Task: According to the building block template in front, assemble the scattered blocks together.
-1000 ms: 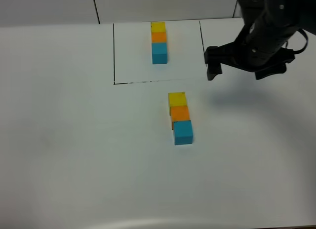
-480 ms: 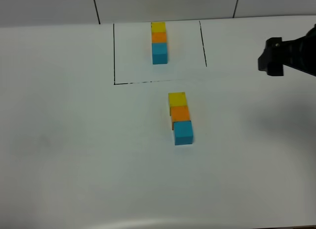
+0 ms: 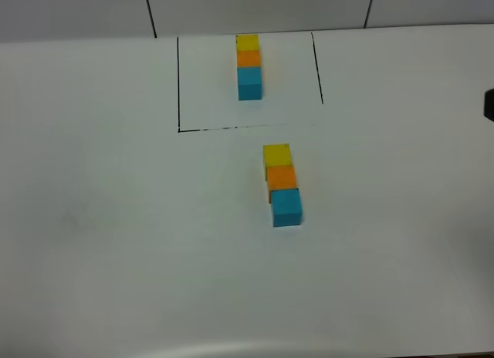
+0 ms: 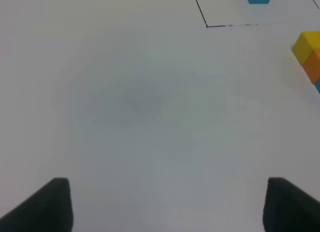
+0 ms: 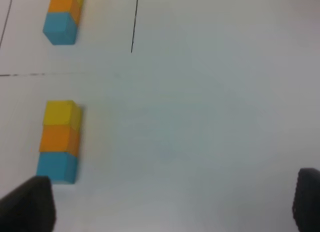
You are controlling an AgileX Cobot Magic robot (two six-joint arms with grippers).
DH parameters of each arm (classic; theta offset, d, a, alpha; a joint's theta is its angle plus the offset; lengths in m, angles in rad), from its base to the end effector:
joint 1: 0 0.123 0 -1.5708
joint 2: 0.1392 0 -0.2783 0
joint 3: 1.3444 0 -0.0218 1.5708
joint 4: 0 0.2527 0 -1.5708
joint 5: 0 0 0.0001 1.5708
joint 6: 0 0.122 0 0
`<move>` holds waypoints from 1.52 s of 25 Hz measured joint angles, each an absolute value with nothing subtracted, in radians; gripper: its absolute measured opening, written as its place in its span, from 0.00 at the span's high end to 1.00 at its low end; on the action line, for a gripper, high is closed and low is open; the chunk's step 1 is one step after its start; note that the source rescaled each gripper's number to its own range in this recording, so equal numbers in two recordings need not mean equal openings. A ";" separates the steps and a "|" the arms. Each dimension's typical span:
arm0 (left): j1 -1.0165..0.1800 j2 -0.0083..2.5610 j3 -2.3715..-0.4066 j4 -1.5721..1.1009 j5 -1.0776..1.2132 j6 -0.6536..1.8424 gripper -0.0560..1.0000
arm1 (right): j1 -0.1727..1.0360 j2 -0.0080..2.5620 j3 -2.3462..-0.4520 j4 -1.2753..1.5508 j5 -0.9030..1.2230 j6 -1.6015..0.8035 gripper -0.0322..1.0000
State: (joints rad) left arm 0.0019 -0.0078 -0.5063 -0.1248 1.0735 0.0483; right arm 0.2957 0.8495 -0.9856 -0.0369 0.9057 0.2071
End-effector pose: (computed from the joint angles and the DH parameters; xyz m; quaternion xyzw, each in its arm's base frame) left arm 0.0283 -0.0133 0.2655 0.0230 0.8509 -0.0492 0.5225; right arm 0.1763 0.0500 0.3557 -0.0440 0.9017 0.0894 0.4206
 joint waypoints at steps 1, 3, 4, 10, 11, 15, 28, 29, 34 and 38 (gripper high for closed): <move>0.002 -0.008 -0.506 -0.125 1.073 0.048 0.32 | 0.296 0.796 -0.957 -0.037 0.907 0.208 0.08; 0.002 -0.008 -0.506 -0.125 1.073 0.048 0.32 | 0.296 0.697 -0.892 -0.037 0.914 0.221 0.08; 0.002 -0.008 -0.506 -0.125 1.073 0.048 0.32 | 0.296 0.643 -0.867 -0.037 0.919 0.234 0.08; 0.002 -0.008 -0.506 -0.125 1.073 0.048 0.32 | 0.296 0.374 -0.787 -0.042 1.031 0.287 0.08; 0.002 -0.008 -0.506 -0.125 1.073 0.048 0.32 | 0.296 0.337 -0.781 -0.043 1.060 0.289 0.08; 0.002 -0.008 -0.506 -0.125 1.073 0.048 0.32 | 0.296 0.215 -0.774 -0.044 1.148 0.293 0.08; 0.002 -0.008 -0.506 -0.125 1.073 0.047 0.32 | 0.296 -0.006 -0.558 -0.068 1.106 0.203 0.12; 0.002 -0.008 -0.506 -0.125 1.073 0.047 0.32 | 0.296 -0.006 -0.542 -0.064 1.102 0.197 0.13; 0.002 -0.008 -0.506 -0.125 1.073 0.047 0.32 | 0.296 -0.007 -0.504 -0.063 1.077 0.160 0.21; 0.002 -0.008 -0.506 -0.125 1.073 0.047 0.32 | 0.296 -0.007 -0.504 -0.063 1.071 0.157 0.27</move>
State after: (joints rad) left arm 0.0019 -0.0078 -0.5063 -0.1251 1.0735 0.0466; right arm 0.2957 -0.0073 -0.5039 -0.0625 1.0706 0.1569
